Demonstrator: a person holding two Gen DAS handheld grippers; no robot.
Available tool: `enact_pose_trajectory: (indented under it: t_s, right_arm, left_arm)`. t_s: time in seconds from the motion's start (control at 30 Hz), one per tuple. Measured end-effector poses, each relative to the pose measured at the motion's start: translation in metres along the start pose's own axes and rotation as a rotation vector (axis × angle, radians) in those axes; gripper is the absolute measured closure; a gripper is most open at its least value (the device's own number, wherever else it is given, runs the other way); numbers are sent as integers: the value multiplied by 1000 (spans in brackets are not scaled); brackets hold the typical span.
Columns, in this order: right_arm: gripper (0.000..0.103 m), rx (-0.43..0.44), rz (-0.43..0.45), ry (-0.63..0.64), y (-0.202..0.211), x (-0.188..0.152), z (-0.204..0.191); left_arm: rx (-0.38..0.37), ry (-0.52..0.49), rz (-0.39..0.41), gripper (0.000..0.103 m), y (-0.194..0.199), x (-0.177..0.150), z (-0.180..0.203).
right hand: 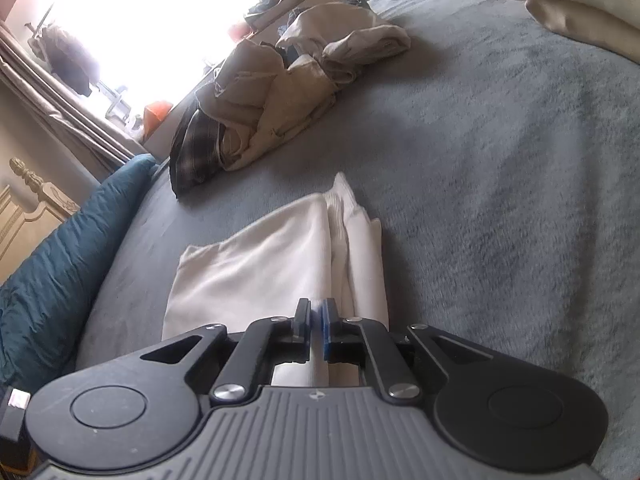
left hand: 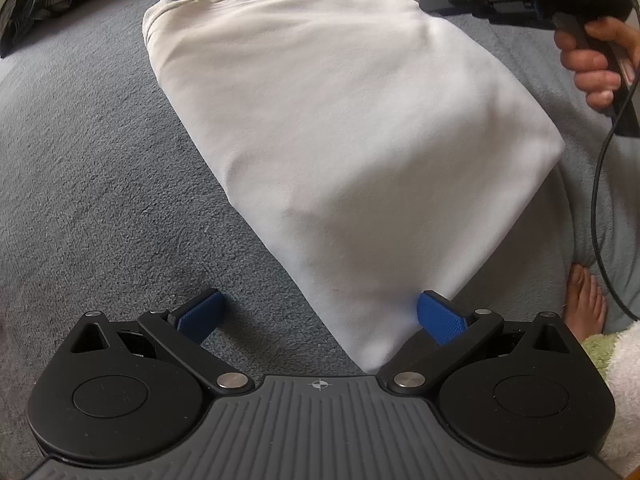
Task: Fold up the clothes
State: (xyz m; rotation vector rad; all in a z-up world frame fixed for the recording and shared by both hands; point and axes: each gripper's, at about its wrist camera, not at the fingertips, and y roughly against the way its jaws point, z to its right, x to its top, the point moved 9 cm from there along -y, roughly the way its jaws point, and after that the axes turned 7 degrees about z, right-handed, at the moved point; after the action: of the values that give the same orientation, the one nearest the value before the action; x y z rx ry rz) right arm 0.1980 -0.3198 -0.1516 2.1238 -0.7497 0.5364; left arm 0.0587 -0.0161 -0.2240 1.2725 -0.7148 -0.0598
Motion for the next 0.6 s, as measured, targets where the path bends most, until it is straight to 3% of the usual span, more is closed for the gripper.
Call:
enact_pose_trajectory:
  t_s: [0.2, 0.23, 0.3, 0.4, 0.6]
  right_arm:
    - [84, -4, -27, 28, -18, 5, -5]
    - [85, -7, -22, 42, -20, 5, -7]
    - [101, -10, 9, 84, -20, 7, -10]
    - [102, -18, 44, 112, -20, 6, -7]
    - [99, -9, 19, 52, -23, 6, 3]
  left_arm:
    - [1, 2, -1, 0, -1, -2, -5]
    - [1, 1, -1, 0, -1, -3, -6]
    - [0, 1, -1, 0, -2, -3, -7]
    - [-3, 2, -1, 0, -2, -4, -9]
    - [-5, 0, 0, 0, -2, -5, -10]
